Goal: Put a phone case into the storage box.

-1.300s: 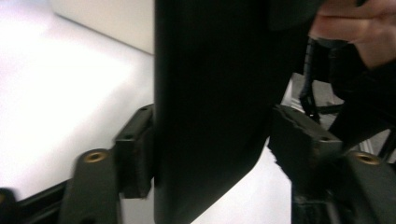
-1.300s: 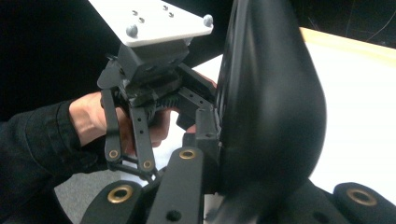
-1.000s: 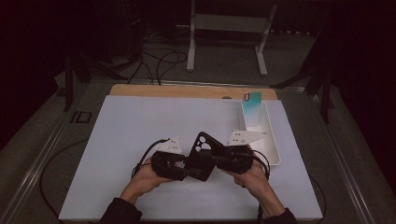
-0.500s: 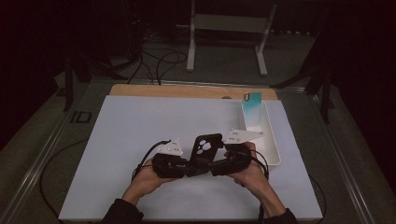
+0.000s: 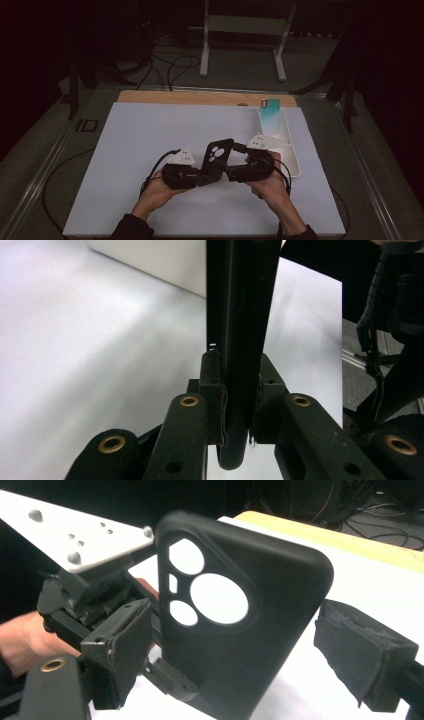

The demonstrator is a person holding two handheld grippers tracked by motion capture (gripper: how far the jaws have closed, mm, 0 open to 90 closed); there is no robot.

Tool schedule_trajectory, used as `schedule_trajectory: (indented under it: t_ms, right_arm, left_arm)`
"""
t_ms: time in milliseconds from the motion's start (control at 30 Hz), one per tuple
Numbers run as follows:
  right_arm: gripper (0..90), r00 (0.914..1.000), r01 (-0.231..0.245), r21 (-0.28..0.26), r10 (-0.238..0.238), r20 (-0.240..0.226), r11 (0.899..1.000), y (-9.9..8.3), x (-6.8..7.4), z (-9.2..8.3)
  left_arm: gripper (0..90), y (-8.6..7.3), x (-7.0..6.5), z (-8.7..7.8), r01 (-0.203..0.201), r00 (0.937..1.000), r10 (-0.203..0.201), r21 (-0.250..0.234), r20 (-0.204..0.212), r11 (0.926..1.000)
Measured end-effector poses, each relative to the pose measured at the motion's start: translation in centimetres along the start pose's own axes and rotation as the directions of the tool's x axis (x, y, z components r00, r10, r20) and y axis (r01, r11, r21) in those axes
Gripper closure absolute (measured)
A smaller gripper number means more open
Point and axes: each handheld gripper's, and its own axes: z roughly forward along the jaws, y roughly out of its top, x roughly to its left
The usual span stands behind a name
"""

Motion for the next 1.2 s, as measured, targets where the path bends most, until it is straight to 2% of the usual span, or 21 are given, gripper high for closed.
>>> schedule_trajectory:
  t_ms: [200, 700, 933, 967, 1200]
  right_arm:
    - [15.7, 0.999, -0.033, -0.01, 0.033, 0.031, 0.999, 0.5, 0.6, 0.3]
    - [15.3, 0.9941, -0.057, -0.01, 0.058, 0.091, 0.998, 0.7, 1.0, 1.6]
    - [14.4, 0.9925, -0.076, -0.019, 0.078, 0.095, 0.997, 0.8, 1.0, 1.9]
    - [13.5, 0.9927, -0.077, -0.022, 0.078, 0.092, 0.997, 0.9, 1.0, 2.1]
    - [12.4, 0.9915, -0.082, -0.023, 0.084, 0.099, 0.996, 1.0, 1.1, 2.5]
  left_arm:
    - [79.9, 0.0, 0.0, -0.1, -0.002, 0.9999, 0.002, -0.004, -0.017, 1.0]
    - [79.9, 0.0, -0.2, 0.1, -0.012, 0.9968, 0.012, 0.012, -0.079, 0.9999]
    - [79.9, 0.0, -0.3, 0.3, -0.013, 0.9931, 0.016, 0.02, -0.117, 0.9997]
    - [79.9, 0.0, -0.5, 0.4, -0.014, 0.9904, 0.017, 0.024, -0.137, 0.9996]
    - [79.9, 0.0, -0.7, 0.6, -0.018, 0.9873, 0.021, 0.024, -0.157, 0.9996]
